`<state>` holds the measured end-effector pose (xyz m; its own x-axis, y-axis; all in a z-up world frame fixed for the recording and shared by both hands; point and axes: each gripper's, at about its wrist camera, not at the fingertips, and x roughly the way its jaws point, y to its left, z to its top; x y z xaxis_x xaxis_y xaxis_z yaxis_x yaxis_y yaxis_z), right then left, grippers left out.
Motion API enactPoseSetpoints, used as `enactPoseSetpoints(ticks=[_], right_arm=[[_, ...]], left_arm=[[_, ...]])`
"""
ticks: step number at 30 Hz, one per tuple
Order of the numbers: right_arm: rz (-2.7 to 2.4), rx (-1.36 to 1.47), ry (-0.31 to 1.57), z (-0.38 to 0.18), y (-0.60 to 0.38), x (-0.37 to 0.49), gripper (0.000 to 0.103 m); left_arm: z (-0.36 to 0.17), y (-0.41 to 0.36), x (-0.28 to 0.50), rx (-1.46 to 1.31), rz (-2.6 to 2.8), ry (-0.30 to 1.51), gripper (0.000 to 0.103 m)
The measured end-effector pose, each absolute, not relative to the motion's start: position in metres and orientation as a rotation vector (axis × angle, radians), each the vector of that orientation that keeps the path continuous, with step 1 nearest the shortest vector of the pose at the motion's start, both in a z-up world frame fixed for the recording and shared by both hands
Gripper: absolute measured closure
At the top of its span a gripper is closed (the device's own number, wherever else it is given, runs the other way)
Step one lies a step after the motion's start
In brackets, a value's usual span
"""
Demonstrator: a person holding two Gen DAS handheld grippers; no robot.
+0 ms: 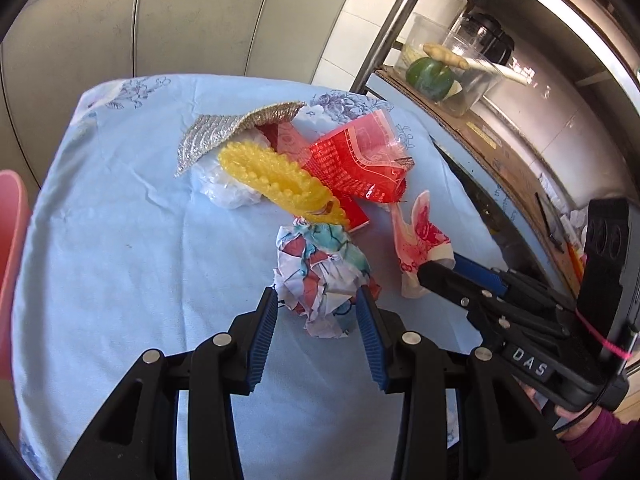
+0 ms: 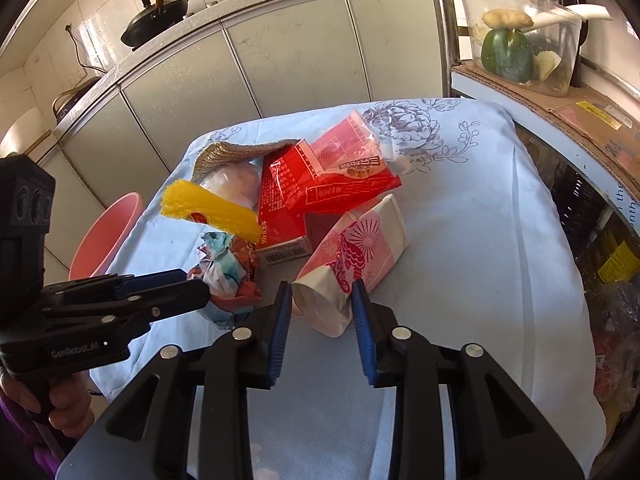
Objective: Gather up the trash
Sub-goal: 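Grasp the crumpled patterned paper with the left gripper while the right grasps the pink-printed carton, then carry the patterned paper and pink carton over the pink bucket with both grippers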
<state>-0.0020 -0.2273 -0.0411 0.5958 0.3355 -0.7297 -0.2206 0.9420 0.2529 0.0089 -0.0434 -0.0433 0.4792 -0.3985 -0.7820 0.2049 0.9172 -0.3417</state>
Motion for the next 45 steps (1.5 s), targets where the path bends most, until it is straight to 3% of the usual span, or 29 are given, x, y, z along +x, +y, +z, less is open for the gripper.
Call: enactPoseSetpoints(ticks=[4, 10, 14, 31, 45], right_arm=[[0.328, 0.147, 0.877, -0.043, -0.229, -0.002, 0.072], [0.328, 0.149, 0.878, -0.044, -0.232, -0.003, 0.072], [0.324, 0.139, 0.864, -0.040, -0.234, -0.008, 0.072], [0.376, 0.067, 0.715, 0.011, -0.226, -0.041, 0.072], [0.581, -0.042, 0.625, 0.047, -0.143, -0.033, 0.072]], left_arm=[[-0.044, -0.042, 0.010, -0.255, -0.379, 0.986, 0.064], [-0.041, -0.045, 0.009, -0.273, -0.420, 0.964, 0.091], [-0.036, -0.046, 0.005, -0.246, -0.423, 0.950, 0.096], [0.025, -0.005, -0.048, -0.201, -0.455, 0.775, 0.098], [0.056, 0.068, -0.082, -0.214, -0.201, 0.596, 0.098]])
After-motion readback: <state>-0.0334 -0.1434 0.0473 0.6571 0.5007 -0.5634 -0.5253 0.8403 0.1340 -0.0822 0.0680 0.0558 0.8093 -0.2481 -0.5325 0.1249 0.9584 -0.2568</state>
